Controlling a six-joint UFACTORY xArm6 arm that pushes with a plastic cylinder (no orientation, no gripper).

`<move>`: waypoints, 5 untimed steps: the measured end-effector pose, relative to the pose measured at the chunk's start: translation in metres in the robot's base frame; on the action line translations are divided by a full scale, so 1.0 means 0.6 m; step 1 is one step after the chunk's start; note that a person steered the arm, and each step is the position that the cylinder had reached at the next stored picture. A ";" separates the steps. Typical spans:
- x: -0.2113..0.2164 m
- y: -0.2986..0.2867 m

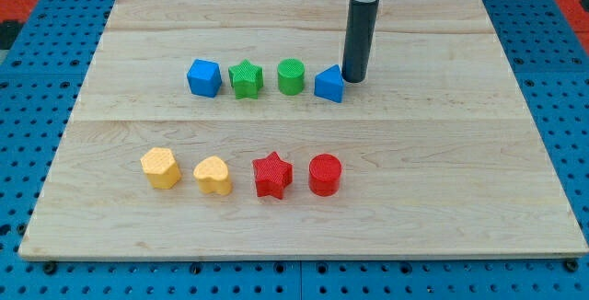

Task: Push the triangle slightly to the right side of the green circle

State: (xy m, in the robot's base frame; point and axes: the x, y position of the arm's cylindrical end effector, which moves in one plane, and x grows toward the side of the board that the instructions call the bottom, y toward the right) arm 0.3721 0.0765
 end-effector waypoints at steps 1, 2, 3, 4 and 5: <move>0.011 0.004; -0.013 -0.003; -0.027 -0.029; -0.028 -0.070; -0.049 0.018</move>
